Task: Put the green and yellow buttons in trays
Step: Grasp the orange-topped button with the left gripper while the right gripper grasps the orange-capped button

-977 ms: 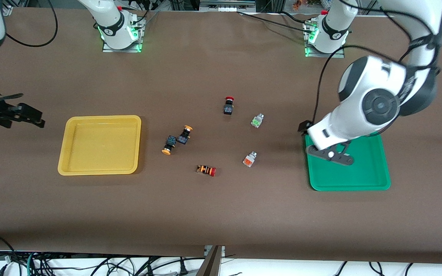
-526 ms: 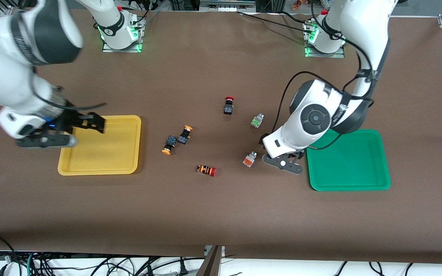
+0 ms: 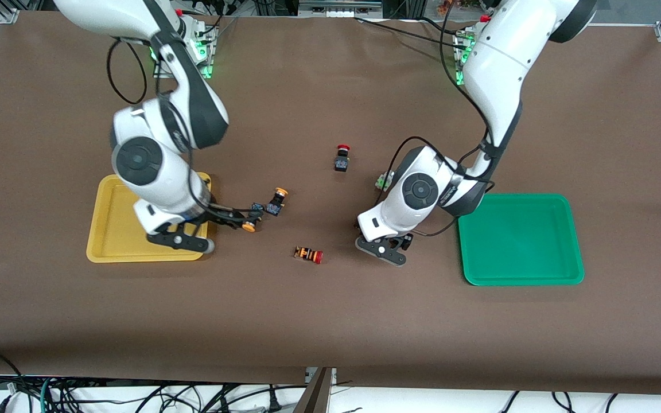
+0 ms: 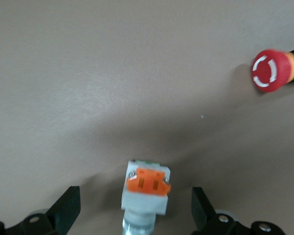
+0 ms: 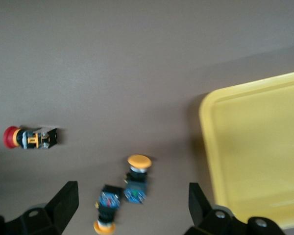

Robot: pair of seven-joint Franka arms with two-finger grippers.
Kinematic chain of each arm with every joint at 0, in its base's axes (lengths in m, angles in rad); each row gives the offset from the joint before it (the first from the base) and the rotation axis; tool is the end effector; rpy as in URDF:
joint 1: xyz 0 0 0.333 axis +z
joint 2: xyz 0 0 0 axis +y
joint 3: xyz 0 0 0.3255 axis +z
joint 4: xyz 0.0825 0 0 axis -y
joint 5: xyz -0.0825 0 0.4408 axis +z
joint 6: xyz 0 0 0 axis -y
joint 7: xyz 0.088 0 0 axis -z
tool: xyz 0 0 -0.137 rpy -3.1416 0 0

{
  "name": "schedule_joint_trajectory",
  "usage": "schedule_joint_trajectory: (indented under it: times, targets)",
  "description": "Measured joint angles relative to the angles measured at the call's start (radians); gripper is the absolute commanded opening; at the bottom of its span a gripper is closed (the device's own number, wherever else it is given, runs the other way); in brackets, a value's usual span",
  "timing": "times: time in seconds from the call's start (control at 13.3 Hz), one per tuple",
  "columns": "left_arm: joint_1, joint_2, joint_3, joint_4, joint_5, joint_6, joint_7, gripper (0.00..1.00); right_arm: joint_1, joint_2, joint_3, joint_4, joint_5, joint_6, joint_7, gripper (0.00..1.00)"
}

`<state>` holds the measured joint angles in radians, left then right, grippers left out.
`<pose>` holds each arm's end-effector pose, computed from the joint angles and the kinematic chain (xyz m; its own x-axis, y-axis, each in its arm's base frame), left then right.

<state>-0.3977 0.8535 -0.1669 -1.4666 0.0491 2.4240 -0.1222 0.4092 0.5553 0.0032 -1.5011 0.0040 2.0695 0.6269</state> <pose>0.6708 -0.4022 0.1248 0.9128 -0.3954 0.1020 -0.4050 -0.9086 0.1024 0.6961 0.3046 0.2975 0.9765 -0.2152 0.0075 -0.2151 -0.9765 -0.0119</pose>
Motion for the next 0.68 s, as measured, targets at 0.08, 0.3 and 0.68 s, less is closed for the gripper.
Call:
schedule_joint_trajectory:
  times: [0.08,0.3,0.68]
  targets:
    - [-0.002,0.019,0.000,0.000,0.031,0.025,0.000,1.00,0.013,0.029,0.000,-0.022,0.000,0.061,0.035,0.99]
    - [-0.008,0.037,0.000,0.001,0.058,0.042,0.000,0.73,0.039,0.099,-0.001,-0.078,0.000,0.203,0.115,0.99]
    - [-0.027,0.032,0.002,0.000,0.070,0.043,0.000,0.09,0.038,0.136,-0.010,-0.092,0.000,0.260,0.254,0.99]
